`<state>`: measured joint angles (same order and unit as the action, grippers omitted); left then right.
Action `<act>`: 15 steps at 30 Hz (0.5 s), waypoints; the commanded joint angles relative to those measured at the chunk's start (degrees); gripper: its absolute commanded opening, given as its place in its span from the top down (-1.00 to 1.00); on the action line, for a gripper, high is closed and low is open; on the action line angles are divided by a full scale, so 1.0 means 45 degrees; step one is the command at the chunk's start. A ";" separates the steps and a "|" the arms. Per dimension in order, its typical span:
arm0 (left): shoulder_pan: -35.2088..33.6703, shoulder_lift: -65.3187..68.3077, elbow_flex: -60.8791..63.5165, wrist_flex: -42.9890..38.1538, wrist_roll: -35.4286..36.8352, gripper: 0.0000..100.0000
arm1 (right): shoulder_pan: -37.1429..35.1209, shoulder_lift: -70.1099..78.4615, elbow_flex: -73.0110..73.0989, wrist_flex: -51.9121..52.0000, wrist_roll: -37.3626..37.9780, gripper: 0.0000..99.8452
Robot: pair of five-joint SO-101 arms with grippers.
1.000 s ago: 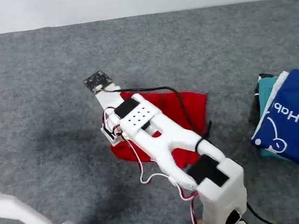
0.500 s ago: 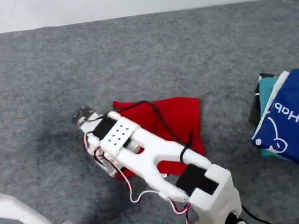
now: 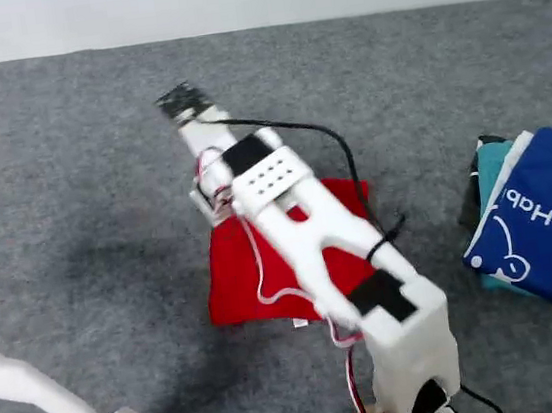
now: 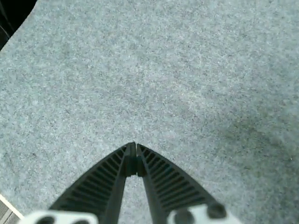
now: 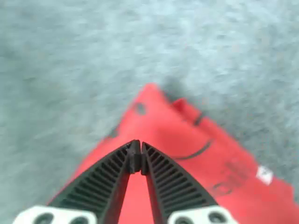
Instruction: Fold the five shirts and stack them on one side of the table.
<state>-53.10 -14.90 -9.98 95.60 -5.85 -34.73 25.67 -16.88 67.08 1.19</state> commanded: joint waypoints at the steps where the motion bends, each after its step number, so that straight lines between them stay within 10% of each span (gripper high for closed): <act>1: -0.0039 -0.0469 -0.0029 -0.0215 -0.0059 0.99 | 0.0303 0.0830 -0.0664 -0.1026 0.0742 0.98; 9: -0.0039 -0.0469 -0.0029 -0.0215 -0.0059 0.99 | -0.0303 0.4230 -0.3946 -0.2100 0.1309 0.98; 15: -0.0020 -0.0469 -0.0029 -0.0215 -0.0078 0.99 | -0.0186 0.4952 -0.8459 0.1377 0.1289 0.98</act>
<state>-53.10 -14.90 -9.98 95.60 -5.85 -35.69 49.14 -43.16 65.41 6.37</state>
